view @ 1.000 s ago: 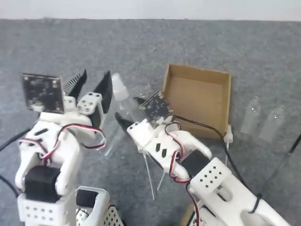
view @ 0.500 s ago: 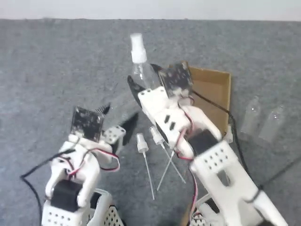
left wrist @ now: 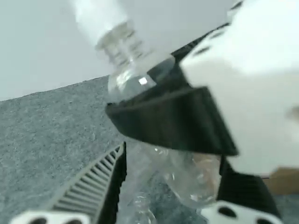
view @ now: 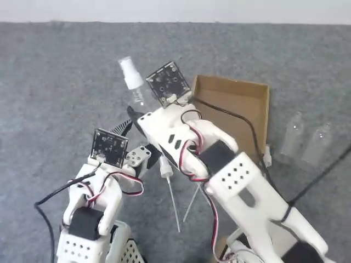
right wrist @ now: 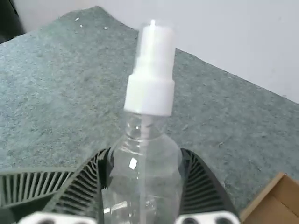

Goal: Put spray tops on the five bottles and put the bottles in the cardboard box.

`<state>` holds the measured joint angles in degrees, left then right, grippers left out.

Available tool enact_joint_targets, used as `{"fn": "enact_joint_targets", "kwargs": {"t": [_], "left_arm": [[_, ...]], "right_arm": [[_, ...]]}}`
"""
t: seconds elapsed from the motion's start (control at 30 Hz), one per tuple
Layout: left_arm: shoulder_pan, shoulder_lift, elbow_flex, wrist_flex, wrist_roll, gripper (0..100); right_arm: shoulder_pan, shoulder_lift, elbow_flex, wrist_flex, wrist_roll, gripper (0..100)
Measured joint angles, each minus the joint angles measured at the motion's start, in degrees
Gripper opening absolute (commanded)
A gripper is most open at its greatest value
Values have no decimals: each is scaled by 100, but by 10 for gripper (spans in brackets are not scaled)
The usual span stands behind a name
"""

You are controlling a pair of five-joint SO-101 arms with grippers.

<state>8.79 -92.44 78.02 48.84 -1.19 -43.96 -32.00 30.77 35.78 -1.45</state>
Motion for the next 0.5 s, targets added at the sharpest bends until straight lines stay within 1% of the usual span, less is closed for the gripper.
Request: {"fn": "enact_joint_targets", "kwargs": {"t": [0.3, 0.5], "left_arm": [[-26, -9, 0, 0, -26, 295], [-26, 26, 0, 0, -26, 295]], "right_arm": [[466, -202, 0, 185, -9, 6], [492, -211, 0, 185, -9, 6]]}}
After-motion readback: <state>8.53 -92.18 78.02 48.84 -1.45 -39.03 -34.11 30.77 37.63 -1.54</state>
